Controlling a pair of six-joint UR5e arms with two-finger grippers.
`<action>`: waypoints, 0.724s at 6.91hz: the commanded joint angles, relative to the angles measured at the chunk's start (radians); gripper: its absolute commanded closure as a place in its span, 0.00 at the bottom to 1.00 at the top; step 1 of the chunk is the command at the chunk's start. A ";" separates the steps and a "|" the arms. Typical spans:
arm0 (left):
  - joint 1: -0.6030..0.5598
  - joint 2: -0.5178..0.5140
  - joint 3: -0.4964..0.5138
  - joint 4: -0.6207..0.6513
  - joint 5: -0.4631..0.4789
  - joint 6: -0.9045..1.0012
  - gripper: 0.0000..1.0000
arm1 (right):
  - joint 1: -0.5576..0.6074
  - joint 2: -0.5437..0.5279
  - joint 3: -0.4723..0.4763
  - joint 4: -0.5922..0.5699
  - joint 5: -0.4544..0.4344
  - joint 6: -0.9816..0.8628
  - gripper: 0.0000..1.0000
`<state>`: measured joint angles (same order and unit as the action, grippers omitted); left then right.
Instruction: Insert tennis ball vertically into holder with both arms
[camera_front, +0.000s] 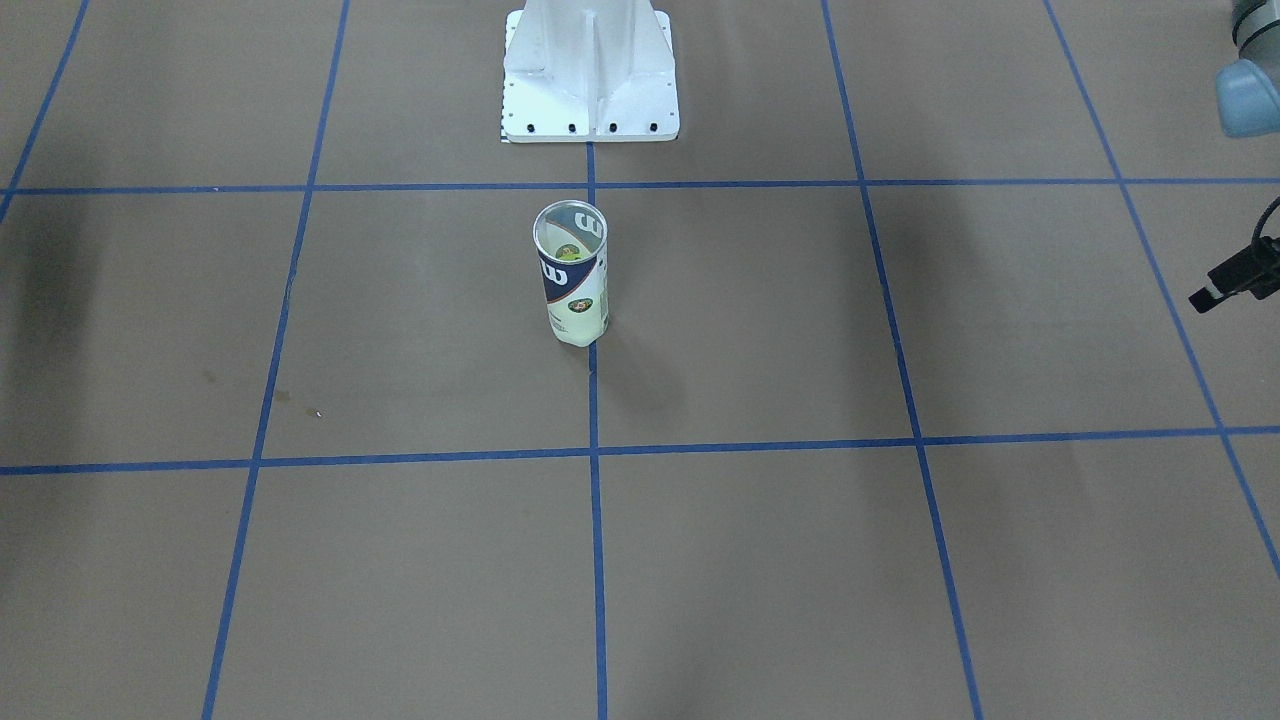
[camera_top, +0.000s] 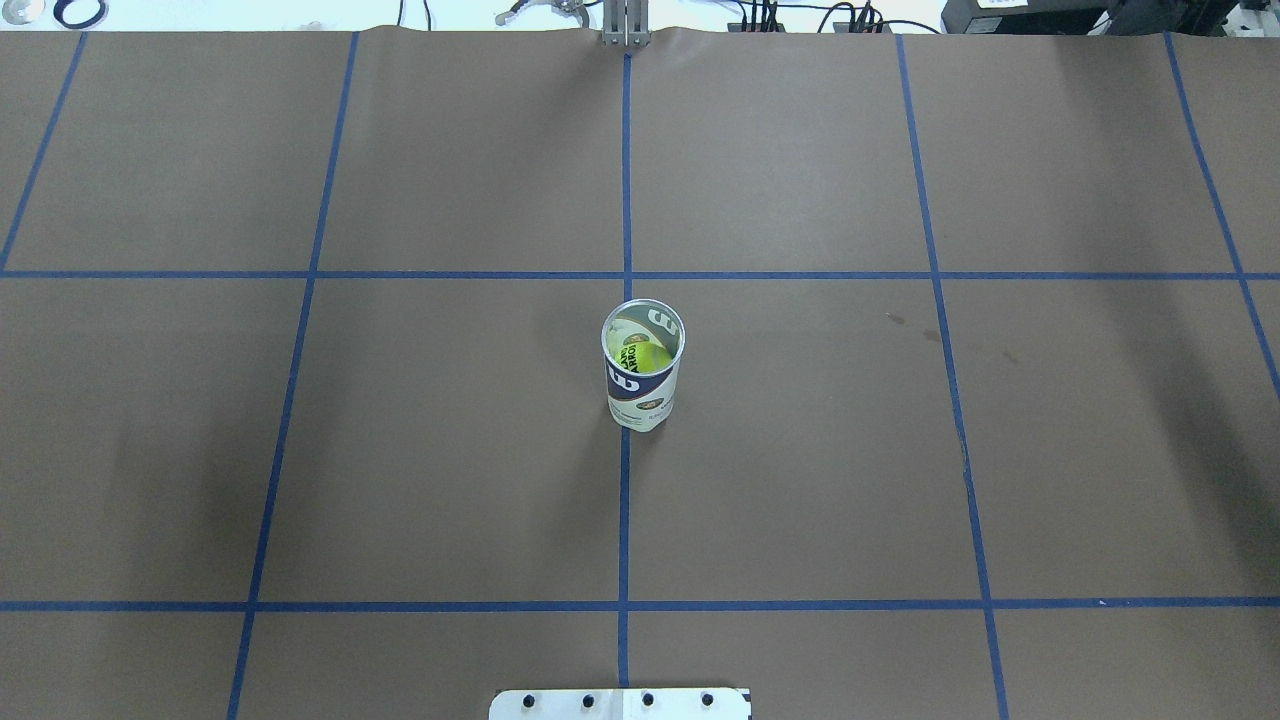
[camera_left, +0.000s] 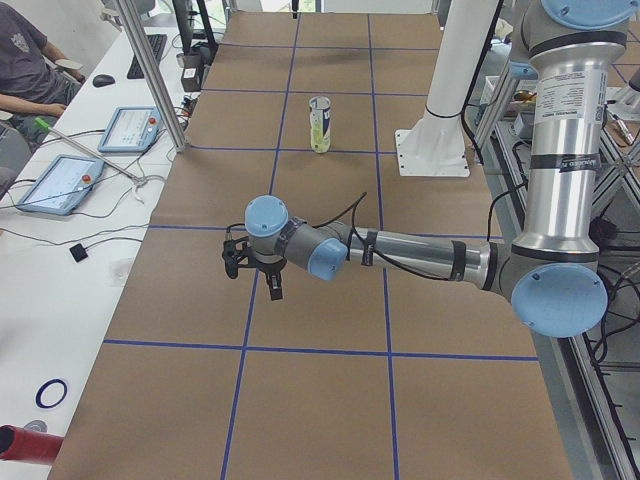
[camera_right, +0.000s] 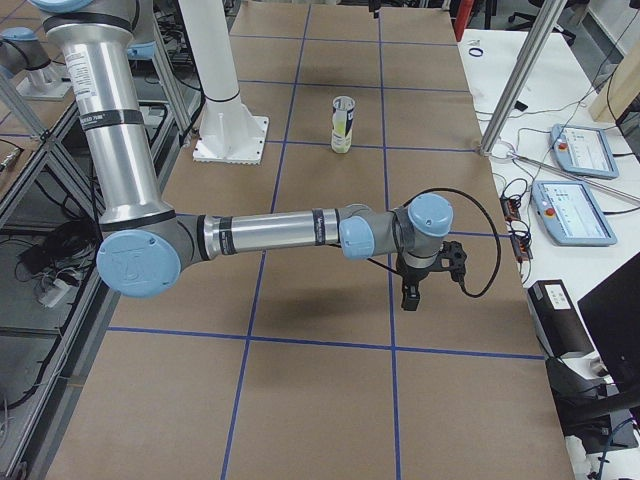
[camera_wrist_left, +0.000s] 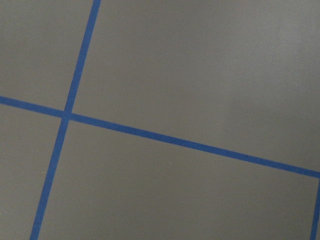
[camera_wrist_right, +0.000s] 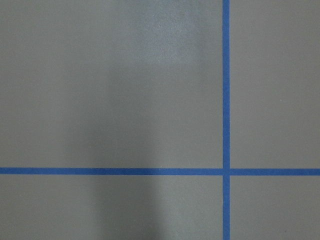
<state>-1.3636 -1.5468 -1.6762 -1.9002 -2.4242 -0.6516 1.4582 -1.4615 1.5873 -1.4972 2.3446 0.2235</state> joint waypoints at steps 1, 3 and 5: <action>-0.070 0.021 0.028 0.032 0.005 0.293 0.01 | 0.001 -0.017 0.022 0.000 -0.008 -0.001 0.01; -0.100 0.021 0.039 0.076 0.072 0.465 0.01 | 0.001 -0.019 0.020 0.000 -0.014 -0.015 0.01; -0.132 0.019 0.052 0.159 0.062 0.501 0.01 | -0.001 -0.019 0.017 0.000 -0.014 -0.019 0.01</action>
<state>-1.4730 -1.5267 -1.6280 -1.7942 -2.3616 -0.1798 1.4580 -1.4794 1.6057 -1.4972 2.3309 0.2072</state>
